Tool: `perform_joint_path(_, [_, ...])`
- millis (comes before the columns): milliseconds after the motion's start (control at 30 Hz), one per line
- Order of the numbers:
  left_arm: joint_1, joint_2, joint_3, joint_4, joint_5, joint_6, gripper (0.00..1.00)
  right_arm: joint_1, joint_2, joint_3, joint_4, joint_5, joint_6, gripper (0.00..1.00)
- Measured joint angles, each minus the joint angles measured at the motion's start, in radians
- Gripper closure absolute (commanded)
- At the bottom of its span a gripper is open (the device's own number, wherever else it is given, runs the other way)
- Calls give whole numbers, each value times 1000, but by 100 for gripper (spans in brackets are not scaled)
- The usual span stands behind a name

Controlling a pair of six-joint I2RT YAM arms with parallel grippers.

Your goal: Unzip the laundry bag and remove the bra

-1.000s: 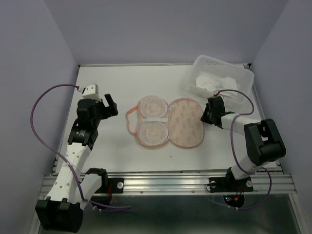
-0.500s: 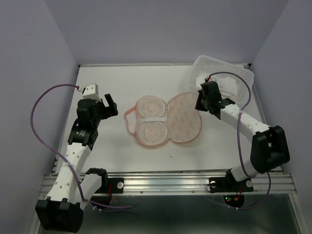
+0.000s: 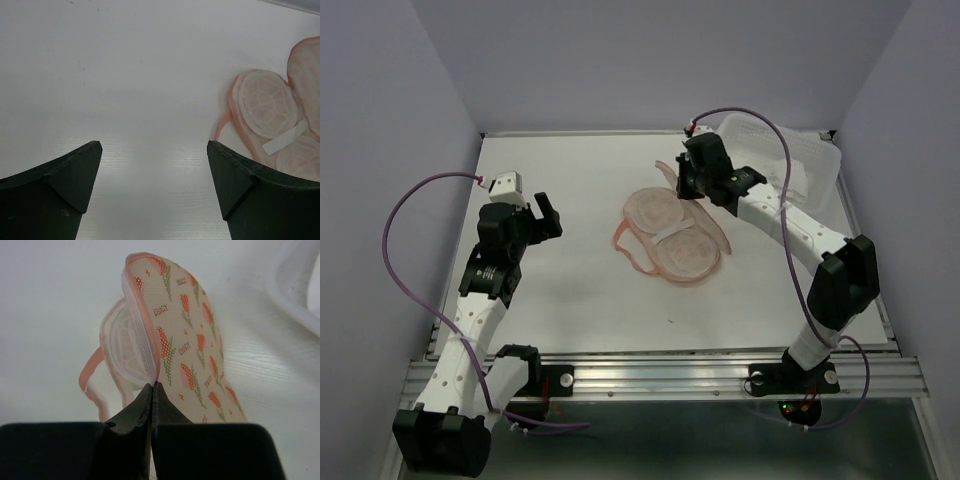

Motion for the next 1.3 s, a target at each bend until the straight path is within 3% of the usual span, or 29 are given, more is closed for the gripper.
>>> perform_joint_path(200, [0, 0, 0, 0, 0, 0, 1, 87, 90, 22, -30, -8, -12, 99])
perform_joint_path(367, [0, 0, 0, 0, 0, 0, 1, 116, 143, 21, -34, -42, -5, 92])
perform_joint_path(400, [0, 0, 0, 0, 0, 0, 1, 123, 149, 17, -31, -48, -1, 86])
perform_joint_path(433, [0, 0, 0, 0, 0, 0, 1, 127, 154, 12, -27, -61, 5, 71])
perform_joint_path(467, [0, 0, 0, 0, 0, 0, 1, 130, 158, 9, -27, -70, 7, 68])
perform_joint_path(633, [0, 0, 0, 0, 0, 0, 1, 155, 179, 6, -11, -147, 26, 23])
perform_joint_path(700, [0, 0, 0, 0, 0, 0, 1, 161, 179, 6, -10, -166, 32, 12])
perform_joint_path(733, [0, 0, 0, 0, 0, 0, 1, 162, 179, 6, -7, -172, 27, 1])
perform_joint_path(967, [0, 0, 0, 0, -2, 0, 1, 157, 105, 1, -6, -79, 2, 0])
perform_joint_path(1167, [0, -9, -1, 0, -6, 2, 1, 20, -128, -80, 10, 56, -4, 0])
perform_joint_path(1300, [0, -60, -9, 5, -27, 8, 1, -90, -389, -215, 21, 279, -11, 0])
